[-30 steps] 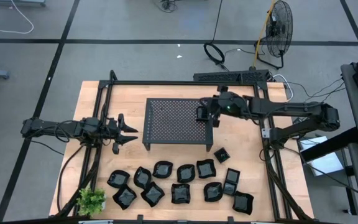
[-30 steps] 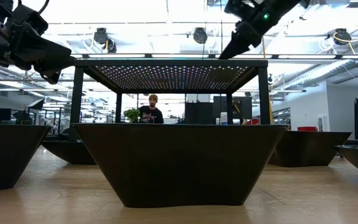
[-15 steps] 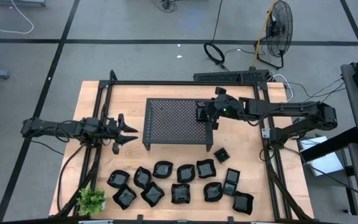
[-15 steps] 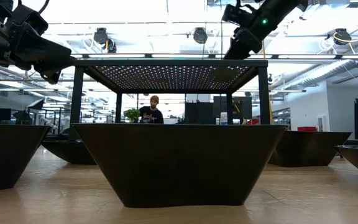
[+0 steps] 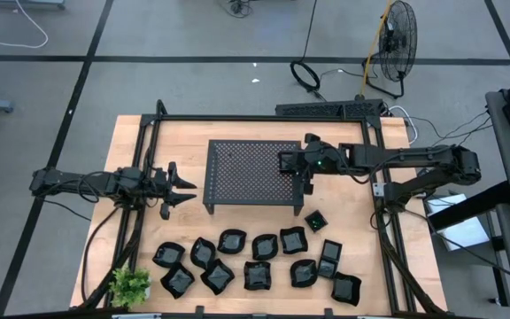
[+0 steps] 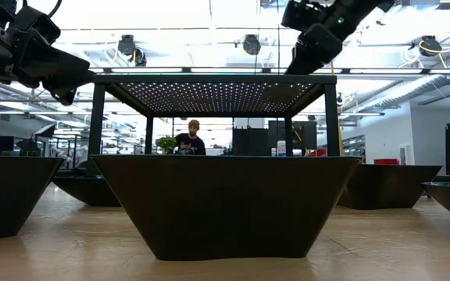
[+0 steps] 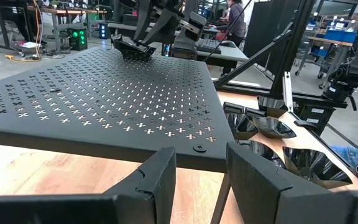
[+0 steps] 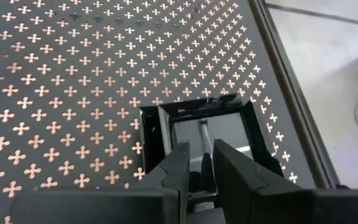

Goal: Pick & Place Mini shaped plates
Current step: Stack the square plate on the other square plate on the shelf, then stack the square plate onto the stacked square plate on the shelf

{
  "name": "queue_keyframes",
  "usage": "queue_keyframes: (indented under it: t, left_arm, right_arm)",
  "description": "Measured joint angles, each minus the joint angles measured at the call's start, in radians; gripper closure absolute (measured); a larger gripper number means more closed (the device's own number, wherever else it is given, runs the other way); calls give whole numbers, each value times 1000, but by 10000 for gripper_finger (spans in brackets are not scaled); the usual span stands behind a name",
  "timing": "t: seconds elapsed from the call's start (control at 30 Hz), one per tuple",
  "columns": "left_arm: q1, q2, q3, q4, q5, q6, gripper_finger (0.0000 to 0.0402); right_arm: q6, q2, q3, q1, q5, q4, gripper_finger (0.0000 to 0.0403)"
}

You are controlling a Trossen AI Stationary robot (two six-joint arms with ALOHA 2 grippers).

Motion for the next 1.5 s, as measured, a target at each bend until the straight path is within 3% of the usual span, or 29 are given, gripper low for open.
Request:
queue_keyframes:
  t: [0.27,0.43,0.67,0.93,1.1,1.27,1.5]
  left_arm:
    - [0,0,0,0,0,0,256]
    - [0,0,0,0,0,0,256]
    - [0,0,0,0,0,0,256]
    - [0,0,0,0,0,0,256]
    - [0,0,0,0,0,0,256]
    - [0,0,0,0,0,0,256]
    - [0,0,0,0,0,0,256]
  right_arm:
    - [53,0,0,2,-105,-15,349]
    - [82,0,0,2,-108,-21,352]
    - [91,-3,0,2,-233,-22,353]
    - [84,-28,0,2,-220,9,351]
    - [107,-106,1,33,-167,5,331]
    - [227,-196,1,133,-124,-128,295]
    - [612,-201,1,375,-129,-522,243]
